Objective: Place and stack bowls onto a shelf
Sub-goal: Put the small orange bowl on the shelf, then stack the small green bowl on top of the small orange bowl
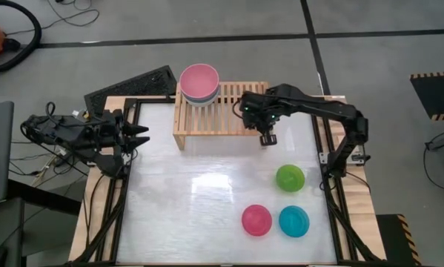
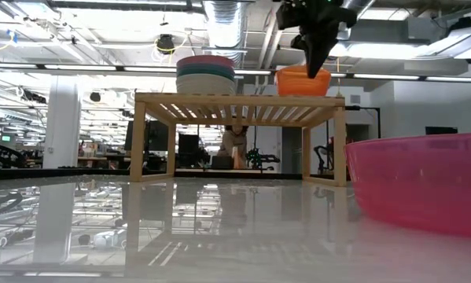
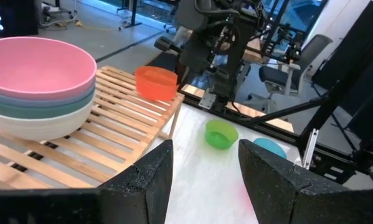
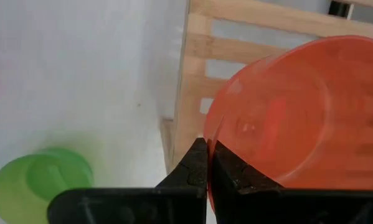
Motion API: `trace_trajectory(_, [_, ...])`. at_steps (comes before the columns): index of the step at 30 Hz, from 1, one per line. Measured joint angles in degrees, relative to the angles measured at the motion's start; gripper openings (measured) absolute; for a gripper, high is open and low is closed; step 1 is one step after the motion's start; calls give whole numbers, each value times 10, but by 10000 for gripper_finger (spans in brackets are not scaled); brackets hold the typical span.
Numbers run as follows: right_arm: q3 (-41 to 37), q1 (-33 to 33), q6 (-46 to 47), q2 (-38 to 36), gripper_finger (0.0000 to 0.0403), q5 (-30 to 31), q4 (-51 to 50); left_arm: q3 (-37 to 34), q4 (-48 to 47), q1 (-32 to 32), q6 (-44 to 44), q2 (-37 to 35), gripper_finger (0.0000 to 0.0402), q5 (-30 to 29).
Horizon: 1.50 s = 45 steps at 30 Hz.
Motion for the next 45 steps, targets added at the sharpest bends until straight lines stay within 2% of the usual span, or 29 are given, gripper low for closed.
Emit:
trace_trajectory(10, [0, -4, 8, -2, 24, -5, -5, 0, 0, 0, 0, 0, 167, 0])
trace_trajectory(16, [0, -6, 33, -2, 87, -5, -17, 0, 0, 0, 0, 0, 167, 0])
trace_trajectory(24, [0, -6, 69, -2, 142, -4, -16, 0, 0, 0, 0, 0, 167, 0])
trace_trajectory(31, [71, -6, 108, -2, 221, 8, -14, 0, -2, 0, 0, 0, 167, 0])
trace_trajectory(34, [121, -4, 163, -2, 238, 14, -30, 0, -3, 0, 0, 0, 167, 1])
trace_trajectory(38, [155, 28, 317, -20, 239, 3, -75, 0, -4, 0, -9, 0, 167, 3])
trace_trajectory(41, [125, 77, 454, -40, 238, 2, -77, 0, -4, 0, -9, 0, 167, 14])
trace_trajectory(45, [48, 160, 537, -41, 238, 20, -79, 0, -10, 0, -14, 0, 167, 16])
